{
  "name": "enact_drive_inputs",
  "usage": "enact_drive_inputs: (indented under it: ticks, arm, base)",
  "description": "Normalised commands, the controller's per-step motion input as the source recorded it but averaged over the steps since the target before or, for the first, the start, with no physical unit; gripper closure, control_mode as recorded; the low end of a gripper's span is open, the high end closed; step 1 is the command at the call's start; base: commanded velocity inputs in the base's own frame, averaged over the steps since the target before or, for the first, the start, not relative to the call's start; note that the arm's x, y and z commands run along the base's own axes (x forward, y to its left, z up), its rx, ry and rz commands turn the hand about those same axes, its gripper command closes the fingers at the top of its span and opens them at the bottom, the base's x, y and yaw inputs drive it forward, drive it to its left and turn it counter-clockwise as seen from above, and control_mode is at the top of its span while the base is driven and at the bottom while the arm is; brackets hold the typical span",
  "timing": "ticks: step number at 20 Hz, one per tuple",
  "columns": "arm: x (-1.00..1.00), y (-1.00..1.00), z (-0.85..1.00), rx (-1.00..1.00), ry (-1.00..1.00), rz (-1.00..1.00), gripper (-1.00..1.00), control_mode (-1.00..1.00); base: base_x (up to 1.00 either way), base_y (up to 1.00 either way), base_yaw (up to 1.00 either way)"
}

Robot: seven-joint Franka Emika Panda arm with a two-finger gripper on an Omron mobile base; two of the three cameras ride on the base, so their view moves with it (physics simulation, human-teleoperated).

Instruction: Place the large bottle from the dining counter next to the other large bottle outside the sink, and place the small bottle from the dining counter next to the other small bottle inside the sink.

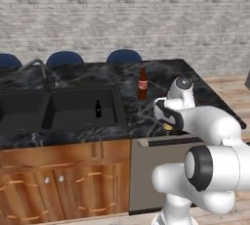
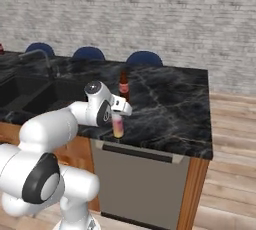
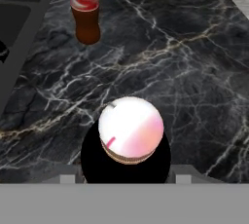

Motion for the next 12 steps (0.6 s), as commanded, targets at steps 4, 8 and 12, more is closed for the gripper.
enact_drive_inputs:
  ticks: [4, 8, 12]
  arm:
    - [0.00, 0.00, 0.00, 0.00, 0.00, 0.00, 1.00, 1.00]
    - [0.00, 0.00, 0.00, 0.00, 0.00, 0.00, 1.00, 1.00]
    - [0.00, 0.00, 0.00, 0.00, 0.00, 0.00, 1.00, 1.00]
  base:
    - [0.32, 0.08, -0.02]
    - [0.46, 0.04, -0.01]
    - [0.52, 0.07, -0.01]
